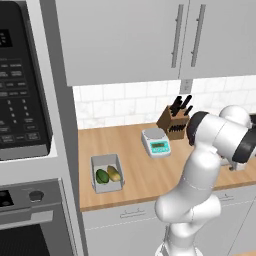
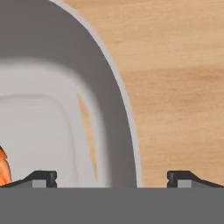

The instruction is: Take the meat container that has the shrimp and place it on the second highest rack of the freezer. Then take the vegetable container that has the cucumber and avocado and place it on the highest rack of the freezer.

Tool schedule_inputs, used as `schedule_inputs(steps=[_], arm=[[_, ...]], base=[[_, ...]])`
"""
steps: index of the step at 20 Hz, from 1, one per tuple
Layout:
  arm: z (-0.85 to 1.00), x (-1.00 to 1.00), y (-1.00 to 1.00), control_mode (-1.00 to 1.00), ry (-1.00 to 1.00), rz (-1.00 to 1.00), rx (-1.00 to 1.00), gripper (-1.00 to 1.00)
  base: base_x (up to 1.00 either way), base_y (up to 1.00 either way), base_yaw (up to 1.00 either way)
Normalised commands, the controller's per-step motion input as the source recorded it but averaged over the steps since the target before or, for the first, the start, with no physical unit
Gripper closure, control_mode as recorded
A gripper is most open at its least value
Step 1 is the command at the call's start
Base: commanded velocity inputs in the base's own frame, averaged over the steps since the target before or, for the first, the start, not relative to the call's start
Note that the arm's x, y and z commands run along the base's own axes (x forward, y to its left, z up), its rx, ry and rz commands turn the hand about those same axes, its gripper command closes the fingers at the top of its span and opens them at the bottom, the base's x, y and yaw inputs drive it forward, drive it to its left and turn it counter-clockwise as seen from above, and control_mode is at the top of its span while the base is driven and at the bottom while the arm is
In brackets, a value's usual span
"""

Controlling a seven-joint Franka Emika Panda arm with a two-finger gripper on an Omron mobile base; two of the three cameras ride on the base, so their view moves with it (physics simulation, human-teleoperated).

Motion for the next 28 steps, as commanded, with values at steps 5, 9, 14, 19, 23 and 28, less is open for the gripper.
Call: schedule_inputs(steps=[5, 9, 14, 19, 23, 28], arm=[[-0.32, 0.07, -0.15, -1.0, 0.0, 0.0, 0.0, -1.0], [-0.12, 0.01, 0.0, -1.0, -0.02, 0.0, 0.0, -1.0], [0.0, 0.0, 0.0, -1.0, 0.0, 0.0, 0.0, -1.0], [0.0, 0.0, 0.0, -1.0, 0.0, 0.0, 0.0, 1.0], [0.0, 0.0, 0.0, -1.0, 0.0, 0.0, 0.0, 1.0], [0.0, 0.0, 0.0, -1.0, 0.0, 0.0, 0.0, 1.0]], base=[[0.0, 0.0, 0.0], [0.0, 0.0, 0.0], [0.0, 0.0, 0.0], [0.0, 0.0, 0.0], [0.0, 0.0, 0.0], [0.0, 0.0, 0.0]])
